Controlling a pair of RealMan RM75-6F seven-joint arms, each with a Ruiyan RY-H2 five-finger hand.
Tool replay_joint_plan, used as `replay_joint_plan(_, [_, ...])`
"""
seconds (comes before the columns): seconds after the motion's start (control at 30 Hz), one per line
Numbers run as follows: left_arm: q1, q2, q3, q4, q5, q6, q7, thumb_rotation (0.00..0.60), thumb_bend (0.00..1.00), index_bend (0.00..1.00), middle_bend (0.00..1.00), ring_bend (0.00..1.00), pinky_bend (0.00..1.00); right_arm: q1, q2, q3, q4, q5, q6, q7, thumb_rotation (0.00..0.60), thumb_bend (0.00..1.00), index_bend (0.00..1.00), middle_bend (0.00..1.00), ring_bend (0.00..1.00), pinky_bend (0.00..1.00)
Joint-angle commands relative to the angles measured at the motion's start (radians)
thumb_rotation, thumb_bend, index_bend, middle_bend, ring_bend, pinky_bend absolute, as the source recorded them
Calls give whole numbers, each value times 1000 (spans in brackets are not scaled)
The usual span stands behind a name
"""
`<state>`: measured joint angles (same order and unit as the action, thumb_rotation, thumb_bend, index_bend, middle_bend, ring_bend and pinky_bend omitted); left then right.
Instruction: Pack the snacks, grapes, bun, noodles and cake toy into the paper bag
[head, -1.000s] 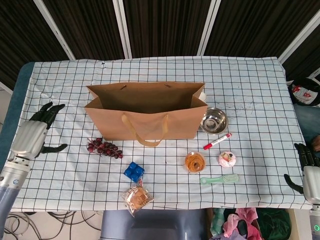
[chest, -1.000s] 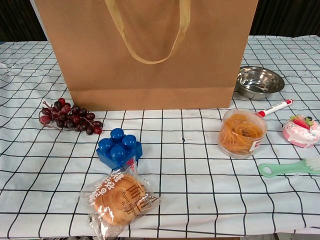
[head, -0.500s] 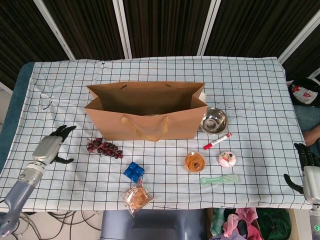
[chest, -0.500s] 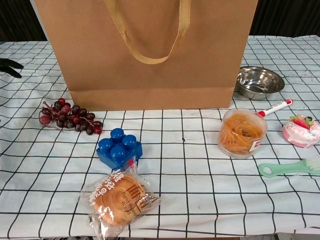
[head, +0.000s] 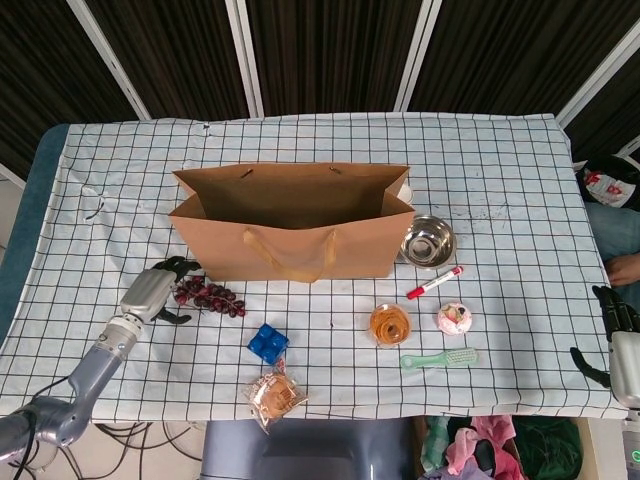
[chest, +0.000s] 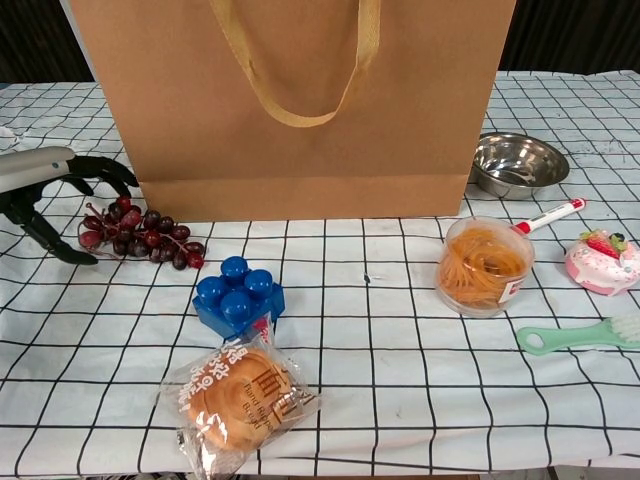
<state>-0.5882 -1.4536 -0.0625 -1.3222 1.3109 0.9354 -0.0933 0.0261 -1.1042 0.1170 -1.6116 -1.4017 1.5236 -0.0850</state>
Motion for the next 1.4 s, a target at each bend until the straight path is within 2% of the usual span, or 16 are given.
replay_joint_plan(0.03, [-11,-13,-8,6,-4,-11,15,600,141,217,260,115,202,0,0,0,0,0,-1,1,600,189,84,87,189,250])
replay_joint_plan(0.2, [-22,-28,-8,13,-23,-33,69,600,144,243,291,158,242,0,1,1,0,5,-3,2,600,189,83,87,189,250])
replay_joint_plan(0.47, [-14,-44,-8,23,-27,-12,106,600,167,260,334,214,291,-2,5,4,-2,5,2,11,600,189,84,87,193,250])
replay_joint_plan(0.87, [39,0,58,-50,40,50,144,600,169,267,348,220,292,-2,7,4,-2,4,1,19,600,188,84,87,193,250])
replay_joint_plan(1.0, [43,4,62,-77,57,64,158,600,169,257,325,212,289,0,6,3,0,6,-5,20,600,189,85,87,193,250])
replay_joint_plan(1.17, [45,-13,46,-81,39,78,204,600,169,222,238,131,260,0,6,3,-1,3,-3,21,600,189,85,87,193,250])
replay_joint_plan(1.4, [29,-39,34,-96,36,62,229,600,169,225,231,123,255,1,6,2,0,5,-7,20,600,189,84,88,194,250])
